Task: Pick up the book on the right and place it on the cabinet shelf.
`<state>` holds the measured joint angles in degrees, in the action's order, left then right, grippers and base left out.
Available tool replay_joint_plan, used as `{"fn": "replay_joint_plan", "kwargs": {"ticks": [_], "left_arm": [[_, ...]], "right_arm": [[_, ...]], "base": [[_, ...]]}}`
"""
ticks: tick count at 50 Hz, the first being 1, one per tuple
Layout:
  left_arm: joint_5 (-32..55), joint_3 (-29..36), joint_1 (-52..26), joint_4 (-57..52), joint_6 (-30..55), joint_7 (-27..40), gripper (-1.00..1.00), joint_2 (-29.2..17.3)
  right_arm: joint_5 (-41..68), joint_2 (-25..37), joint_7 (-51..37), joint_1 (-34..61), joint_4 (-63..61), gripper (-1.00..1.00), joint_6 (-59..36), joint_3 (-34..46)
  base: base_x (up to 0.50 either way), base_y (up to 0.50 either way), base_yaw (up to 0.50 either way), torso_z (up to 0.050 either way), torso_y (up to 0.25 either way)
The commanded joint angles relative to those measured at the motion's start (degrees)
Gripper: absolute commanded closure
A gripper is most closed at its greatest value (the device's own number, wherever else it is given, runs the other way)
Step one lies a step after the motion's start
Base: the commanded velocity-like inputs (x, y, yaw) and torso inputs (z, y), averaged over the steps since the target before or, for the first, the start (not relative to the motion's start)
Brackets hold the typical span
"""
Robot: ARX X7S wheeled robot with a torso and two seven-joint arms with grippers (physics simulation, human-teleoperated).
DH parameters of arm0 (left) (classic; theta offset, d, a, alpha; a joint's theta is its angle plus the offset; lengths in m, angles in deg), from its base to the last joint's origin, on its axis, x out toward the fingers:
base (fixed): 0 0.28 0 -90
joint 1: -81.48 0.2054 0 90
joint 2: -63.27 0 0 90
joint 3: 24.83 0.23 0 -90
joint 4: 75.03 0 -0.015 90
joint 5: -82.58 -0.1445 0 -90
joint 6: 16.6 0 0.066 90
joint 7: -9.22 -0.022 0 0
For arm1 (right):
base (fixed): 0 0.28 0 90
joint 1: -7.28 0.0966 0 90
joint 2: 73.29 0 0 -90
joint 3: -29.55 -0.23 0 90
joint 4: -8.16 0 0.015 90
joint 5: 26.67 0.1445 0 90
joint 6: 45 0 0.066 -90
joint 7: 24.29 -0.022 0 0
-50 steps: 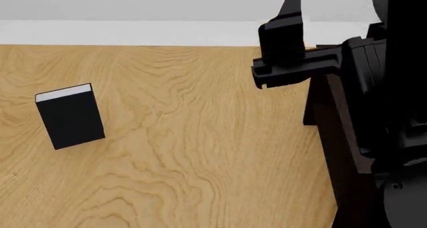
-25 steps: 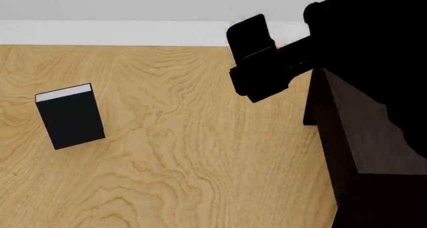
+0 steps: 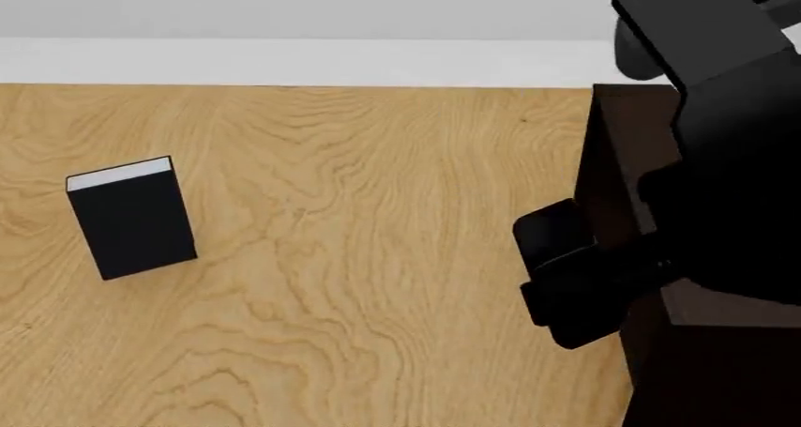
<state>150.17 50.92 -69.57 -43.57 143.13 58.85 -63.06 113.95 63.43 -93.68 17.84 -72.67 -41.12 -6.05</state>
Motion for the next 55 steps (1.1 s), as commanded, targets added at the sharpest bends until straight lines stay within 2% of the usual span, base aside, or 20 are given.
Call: {"fn": "replay_joint_plan", "kwargs": {"ticks": [1,12,26,55], "left_arm": [[-1.36,1.4,1.49,0.28,-1.96,-0.38,-1.0,-0.83],[-2.33,2.76,1.84,0.77,-3.24,-0.45,-1.0,-1.43],[-0.76,4.27,0.4,1.04,-3.38,1.28,-1.0,-2.29],[-2.77,5.51,3.7,1.28,-6.81,1.08,-1.0,-3.92]], "right_arm": [[1.75,3.19,0.18,-4.32,-1.58,-1.0,1.98,3.38],[0.86,8.71,3.14,-14.53,-8.25,-1.0,8.54,1.15],[-5.77,10.46,8.18,-22.14,-10.19,-1.0,9.73,-0.91],[-20.83,7.73,17.48,-27.05,-6.64,-1.0,6.82,-1.63]], "base": [[0.0,0.0,0.0,0.0,0.0],[0.0,0.0,0.0,0.0,0.0],[0.0,0.0,0.0,0.0,0.0],[0.0,0.0,0.0,0.0,0.0]]}}
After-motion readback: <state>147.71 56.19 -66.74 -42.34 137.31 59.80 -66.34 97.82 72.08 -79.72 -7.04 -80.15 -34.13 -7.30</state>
